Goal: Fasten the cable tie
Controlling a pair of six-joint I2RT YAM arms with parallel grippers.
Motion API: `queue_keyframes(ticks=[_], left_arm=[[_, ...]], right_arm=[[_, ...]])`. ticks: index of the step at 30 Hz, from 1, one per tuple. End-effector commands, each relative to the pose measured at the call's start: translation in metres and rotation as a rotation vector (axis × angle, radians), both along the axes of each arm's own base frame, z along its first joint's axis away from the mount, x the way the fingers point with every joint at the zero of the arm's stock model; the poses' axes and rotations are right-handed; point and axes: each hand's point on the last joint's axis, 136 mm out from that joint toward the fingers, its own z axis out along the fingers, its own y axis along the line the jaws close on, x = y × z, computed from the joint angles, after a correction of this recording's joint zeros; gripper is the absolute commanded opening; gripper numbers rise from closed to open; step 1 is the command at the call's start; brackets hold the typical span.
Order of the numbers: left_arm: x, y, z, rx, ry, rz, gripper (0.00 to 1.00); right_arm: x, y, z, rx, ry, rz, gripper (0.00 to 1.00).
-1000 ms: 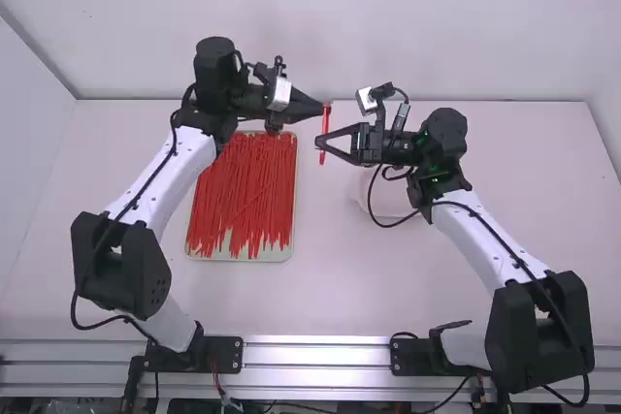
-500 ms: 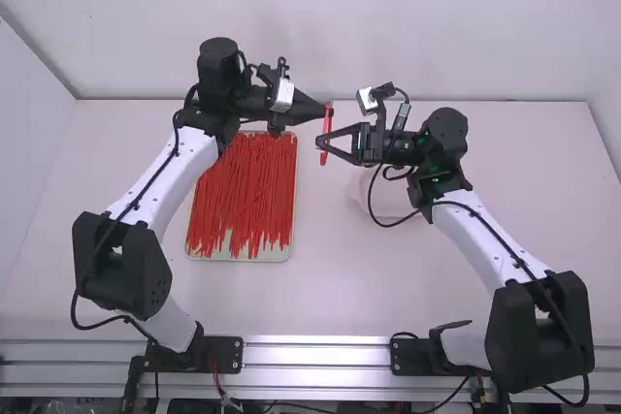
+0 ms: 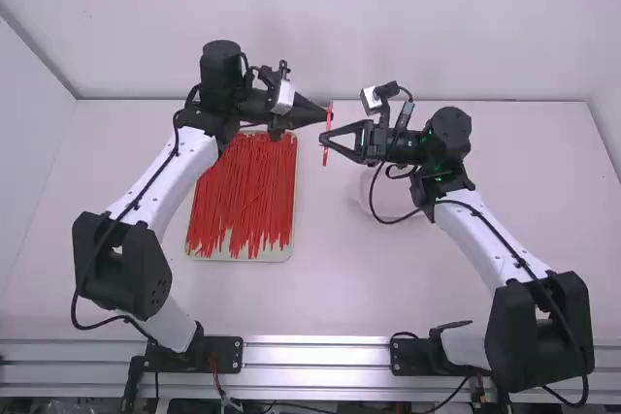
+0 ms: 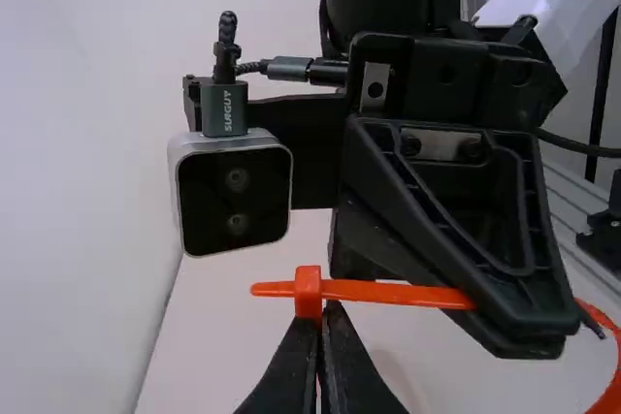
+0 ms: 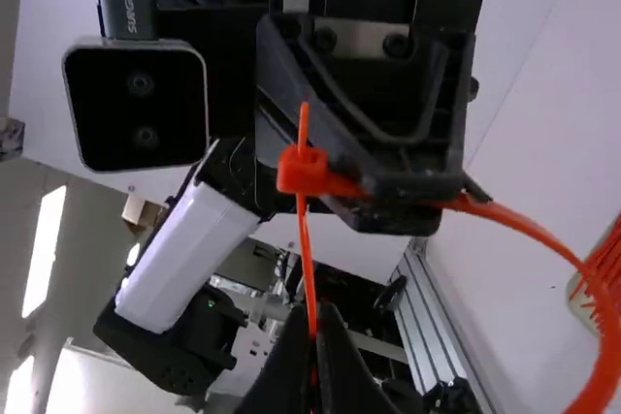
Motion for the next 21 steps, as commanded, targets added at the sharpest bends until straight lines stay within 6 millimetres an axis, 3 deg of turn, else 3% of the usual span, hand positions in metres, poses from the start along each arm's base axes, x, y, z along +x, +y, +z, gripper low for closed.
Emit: queue_keyframes(ticks=[1,21], left_arm=[[-0.008,0.0,0.001,-0.009,-0.024,-0.032,0.02],[-0.025,0.003,-0.01,-0.023,-0.029,-0.107,0.02]], right_arm=[[0.006,-0.003,0.003,0.01,0.02,-0.036,0.0],[0.025,-0.009,0.002,0.023,0.068,-0.134,0.0]])
